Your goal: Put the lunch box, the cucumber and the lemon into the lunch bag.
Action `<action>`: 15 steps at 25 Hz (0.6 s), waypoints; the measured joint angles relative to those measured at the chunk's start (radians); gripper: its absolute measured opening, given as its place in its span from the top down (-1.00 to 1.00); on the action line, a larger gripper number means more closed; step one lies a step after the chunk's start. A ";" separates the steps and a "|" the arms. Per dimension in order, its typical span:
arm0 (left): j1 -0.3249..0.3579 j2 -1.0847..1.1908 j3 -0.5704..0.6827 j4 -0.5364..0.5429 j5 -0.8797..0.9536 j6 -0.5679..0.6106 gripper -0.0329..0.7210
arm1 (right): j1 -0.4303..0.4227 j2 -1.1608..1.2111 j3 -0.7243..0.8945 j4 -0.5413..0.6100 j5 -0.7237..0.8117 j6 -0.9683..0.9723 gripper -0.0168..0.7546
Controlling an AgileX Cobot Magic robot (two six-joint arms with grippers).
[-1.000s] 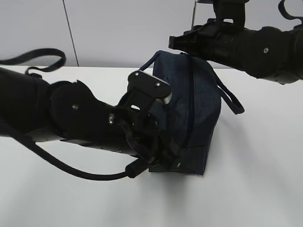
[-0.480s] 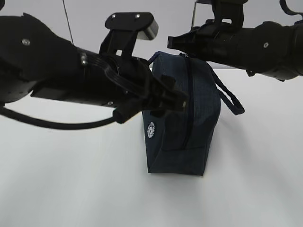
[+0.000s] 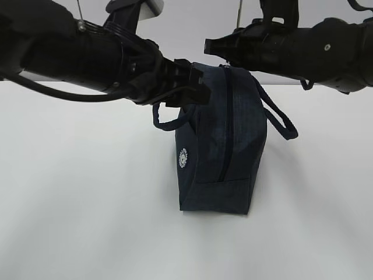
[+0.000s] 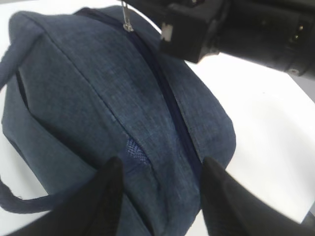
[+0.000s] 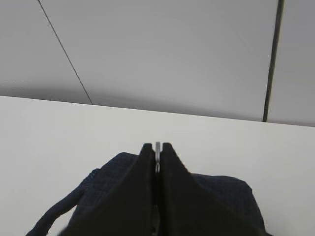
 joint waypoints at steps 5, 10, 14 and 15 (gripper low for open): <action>0.020 0.067 -0.086 0.003 0.120 -0.033 -0.02 | 0.000 0.000 0.000 0.002 0.010 0.000 0.96; 0.031 0.134 -0.146 0.023 0.190 -0.084 -0.02 | 0.000 0.000 0.000 0.002 0.017 0.000 0.96; 0.032 0.174 -0.172 0.058 0.204 -0.113 -0.02 | 0.000 0.000 0.000 0.002 0.020 0.000 0.96; 0.032 0.176 -0.175 0.073 0.212 -0.126 -0.02 | 0.000 0.000 0.000 0.002 0.020 0.000 0.96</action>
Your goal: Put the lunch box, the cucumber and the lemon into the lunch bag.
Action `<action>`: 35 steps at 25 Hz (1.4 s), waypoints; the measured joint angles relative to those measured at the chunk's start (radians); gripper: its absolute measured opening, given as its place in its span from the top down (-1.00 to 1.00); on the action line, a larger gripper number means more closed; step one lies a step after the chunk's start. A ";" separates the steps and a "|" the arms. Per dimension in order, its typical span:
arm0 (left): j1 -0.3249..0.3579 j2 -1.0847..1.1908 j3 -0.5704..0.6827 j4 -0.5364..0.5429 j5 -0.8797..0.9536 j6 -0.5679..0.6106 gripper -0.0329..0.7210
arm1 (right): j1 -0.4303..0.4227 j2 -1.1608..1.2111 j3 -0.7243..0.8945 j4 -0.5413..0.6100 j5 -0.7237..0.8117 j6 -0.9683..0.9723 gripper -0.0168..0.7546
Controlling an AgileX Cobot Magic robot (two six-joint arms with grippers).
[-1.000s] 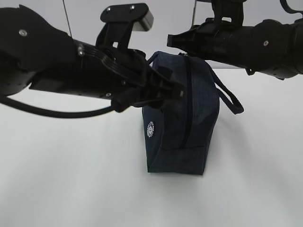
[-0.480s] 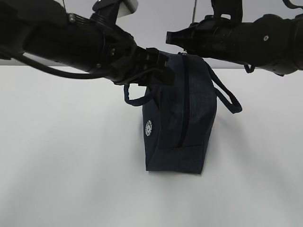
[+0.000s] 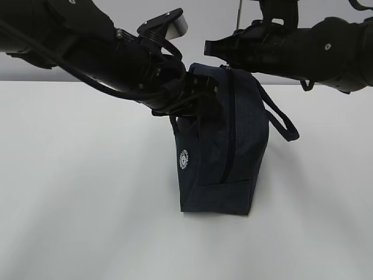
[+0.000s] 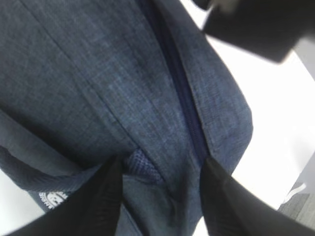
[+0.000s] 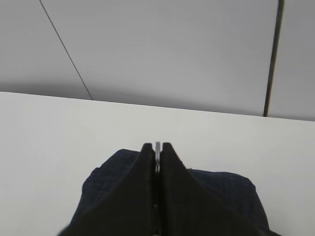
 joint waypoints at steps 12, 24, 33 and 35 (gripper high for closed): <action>0.000 0.001 -0.031 0.137 0.013 -0.078 0.59 | 0.000 0.000 -0.018 0.029 0.007 0.000 0.96; 0.000 0.001 -0.033 0.236 0.099 -0.055 0.85 | 0.000 0.000 -0.022 0.054 0.022 0.000 0.96; -0.061 0.001 -0.043 0.356 0.131 -0.050 0.86 | 0.000 0.076 -0.135 0.082 0.070 0.000 0.96; -0.071 0.001 -0.043 0.370 0.135 -0.050 0.86 | 0.000 0.097 -0.163 0.083 0.082 0.002 0.96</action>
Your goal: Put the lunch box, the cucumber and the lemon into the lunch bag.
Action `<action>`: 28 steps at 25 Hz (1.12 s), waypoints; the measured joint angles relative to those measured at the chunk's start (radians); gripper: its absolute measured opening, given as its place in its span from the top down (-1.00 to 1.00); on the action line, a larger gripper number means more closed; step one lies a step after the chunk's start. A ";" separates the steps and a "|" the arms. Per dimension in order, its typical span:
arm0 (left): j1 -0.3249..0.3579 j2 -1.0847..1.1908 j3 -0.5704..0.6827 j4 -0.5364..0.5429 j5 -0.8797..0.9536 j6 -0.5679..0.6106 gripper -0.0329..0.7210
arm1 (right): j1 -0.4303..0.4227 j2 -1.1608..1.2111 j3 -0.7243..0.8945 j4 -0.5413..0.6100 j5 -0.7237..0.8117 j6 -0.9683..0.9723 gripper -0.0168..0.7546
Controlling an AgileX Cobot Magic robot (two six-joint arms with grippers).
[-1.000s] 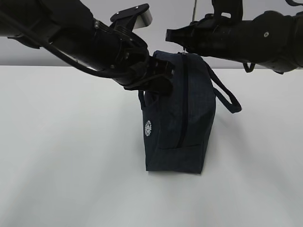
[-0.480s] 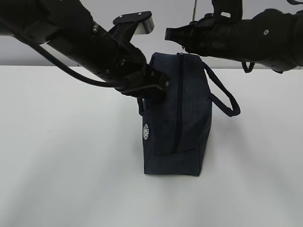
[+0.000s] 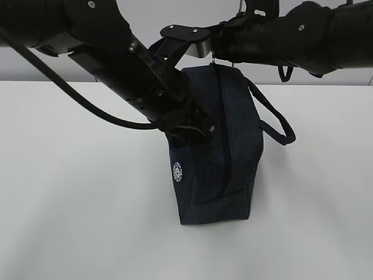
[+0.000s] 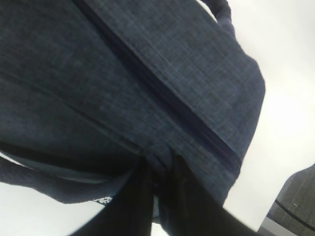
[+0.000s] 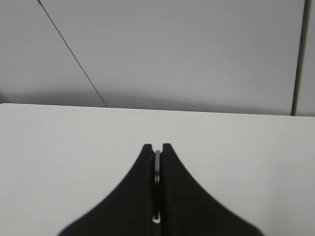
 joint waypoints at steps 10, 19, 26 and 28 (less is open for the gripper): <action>-0.005 -0.028 0.000 0.049 0.042 0.000 0.86 | -0.051 0.121 -0.148 0.008 0.112 0.000 0.96; -0.005 -0.032 0.000 0.096 0.089 0.000 0.86 | -0.083 0.249 -0.293 0.039 0.241 0.000 0.96; -0.005 -0.037 -0.002 0.121 0.108 0.000 0.86 | -0.148 0.261 -0.300 0.069 0.320 0.002 0.96; -0.005 -0.037 -0.002 0.121 0.109 0.000 0.86 | -0.159 0.263 -0.302 0.071 0.347 0.002 0.96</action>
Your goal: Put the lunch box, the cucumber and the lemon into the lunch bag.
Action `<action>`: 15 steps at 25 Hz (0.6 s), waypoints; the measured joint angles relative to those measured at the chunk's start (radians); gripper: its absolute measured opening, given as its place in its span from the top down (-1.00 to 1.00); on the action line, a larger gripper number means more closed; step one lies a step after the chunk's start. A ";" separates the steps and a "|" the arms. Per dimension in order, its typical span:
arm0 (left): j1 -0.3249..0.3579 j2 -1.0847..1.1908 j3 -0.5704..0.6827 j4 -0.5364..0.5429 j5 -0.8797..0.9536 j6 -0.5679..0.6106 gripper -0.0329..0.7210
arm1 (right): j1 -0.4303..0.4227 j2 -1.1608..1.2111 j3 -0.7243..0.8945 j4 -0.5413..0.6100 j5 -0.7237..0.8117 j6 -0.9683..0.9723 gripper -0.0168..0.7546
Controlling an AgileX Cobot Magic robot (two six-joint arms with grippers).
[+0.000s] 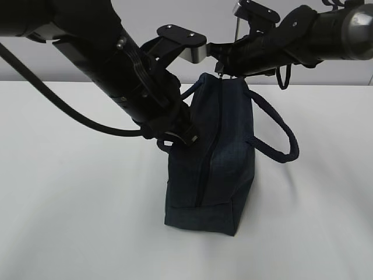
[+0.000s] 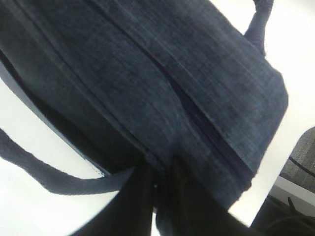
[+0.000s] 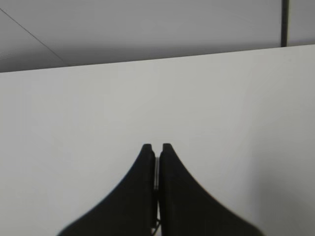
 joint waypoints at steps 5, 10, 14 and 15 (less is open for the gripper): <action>0.000 -0.005 0.000 0.000 0.000 -0.012 0.70 | -0.005 0.000 -0.005 0.000 0.026 0.000 0.96; -0.006 -0.016 -0.042 -0.006 0.067 -0.079 -0.02 | -0.017 0.002 -0.010 0.000 0.015 0.000 0.96; 0.007 -0.016 -0.145 -0.008 0.102 -0.172 -0.18 | -0.019 0.002 -0.010 0.000 0.015 0.000 0.96; 0.019 -0.016 -0.172 -0.008 0.104 -0.196 -0.20 | -0.019 0.002 -0.010 0.000 0.015 0.000 0.96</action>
